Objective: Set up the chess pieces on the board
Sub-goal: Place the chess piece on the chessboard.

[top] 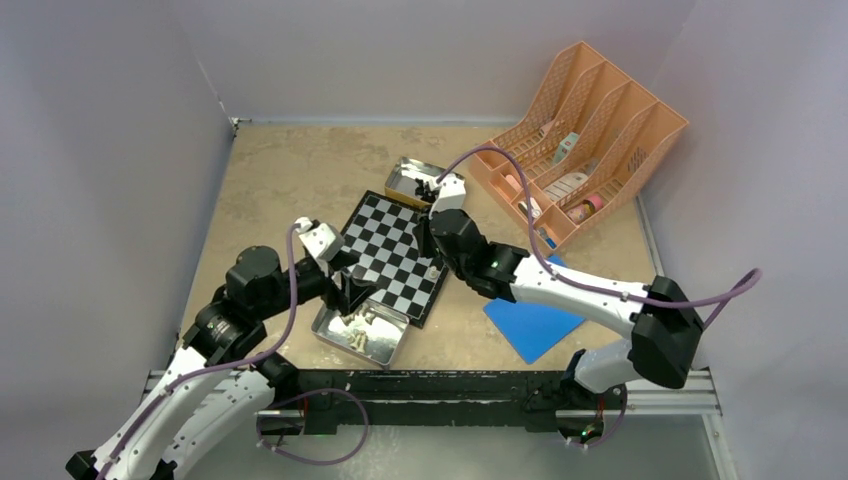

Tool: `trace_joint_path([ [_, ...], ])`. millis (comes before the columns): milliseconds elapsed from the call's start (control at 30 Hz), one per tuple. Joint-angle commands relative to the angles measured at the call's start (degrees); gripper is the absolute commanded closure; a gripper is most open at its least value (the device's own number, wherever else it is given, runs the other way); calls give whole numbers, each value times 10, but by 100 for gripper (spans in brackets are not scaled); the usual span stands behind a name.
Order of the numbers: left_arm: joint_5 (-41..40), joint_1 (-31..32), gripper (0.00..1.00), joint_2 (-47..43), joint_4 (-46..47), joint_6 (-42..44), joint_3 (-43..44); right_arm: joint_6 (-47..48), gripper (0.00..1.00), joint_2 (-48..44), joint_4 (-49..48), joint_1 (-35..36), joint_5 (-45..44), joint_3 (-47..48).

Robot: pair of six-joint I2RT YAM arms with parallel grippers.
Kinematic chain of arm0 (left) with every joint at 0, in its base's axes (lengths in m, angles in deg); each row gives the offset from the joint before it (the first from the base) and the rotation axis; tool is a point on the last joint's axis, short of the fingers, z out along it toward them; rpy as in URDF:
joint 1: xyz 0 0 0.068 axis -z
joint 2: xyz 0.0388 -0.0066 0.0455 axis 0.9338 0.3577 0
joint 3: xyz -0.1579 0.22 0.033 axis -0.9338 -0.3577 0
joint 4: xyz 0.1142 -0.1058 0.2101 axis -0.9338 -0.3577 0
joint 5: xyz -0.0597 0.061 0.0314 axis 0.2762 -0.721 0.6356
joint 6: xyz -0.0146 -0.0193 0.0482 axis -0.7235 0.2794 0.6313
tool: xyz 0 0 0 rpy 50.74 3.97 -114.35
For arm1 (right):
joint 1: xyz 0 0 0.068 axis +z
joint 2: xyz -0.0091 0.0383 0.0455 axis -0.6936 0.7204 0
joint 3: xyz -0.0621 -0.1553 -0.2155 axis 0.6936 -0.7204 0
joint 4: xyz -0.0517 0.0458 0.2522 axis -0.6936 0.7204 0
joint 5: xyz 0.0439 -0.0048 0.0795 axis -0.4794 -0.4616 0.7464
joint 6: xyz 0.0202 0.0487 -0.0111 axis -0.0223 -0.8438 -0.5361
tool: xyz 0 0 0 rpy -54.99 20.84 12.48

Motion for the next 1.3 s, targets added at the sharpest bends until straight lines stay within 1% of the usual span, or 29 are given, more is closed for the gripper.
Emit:
trace_joint_path([
  [0,-14,0,29,1,-1,-26,14,7,94,28,-69,-10,-38,2],
  [133,-21,0,26,0,-3,-48,29,6,94,56,-83,-21,-44,5],
  [167,-17,0,24,-2,1,-59,28,8,94,61,-86,-24,-45,6],
  [300,-11,0,22,-6,19,-84,7,19,94,81,-98,-44,-47,10],
  [367,-26,1,21,-10,7,-98,5,23,93,91,-108,-55,-40,10],
  [433,-43,1,17,-17,-15,-93,11,25,93,102,-117,-66,-33,10],
  [533,-74,1,16,-40,-25,-95,3,21,93,122,-118,-76,-33,15],
  [667,-91,0,16,-71,-17,-95,-7,12,93,143,-99,-79,-38,27],
  [800,-114,1,16,-88,-30,-94,-6,6,93,158,-108,-83,-27,16],
  [1000,-110,0,16,-100,-31,-98,-9,5,92,186,-137,-86,-25,10],
  [1267,-112,0,16,-107,-33,-97,-8,-6,92,225,-142,-101,-34,11],
])
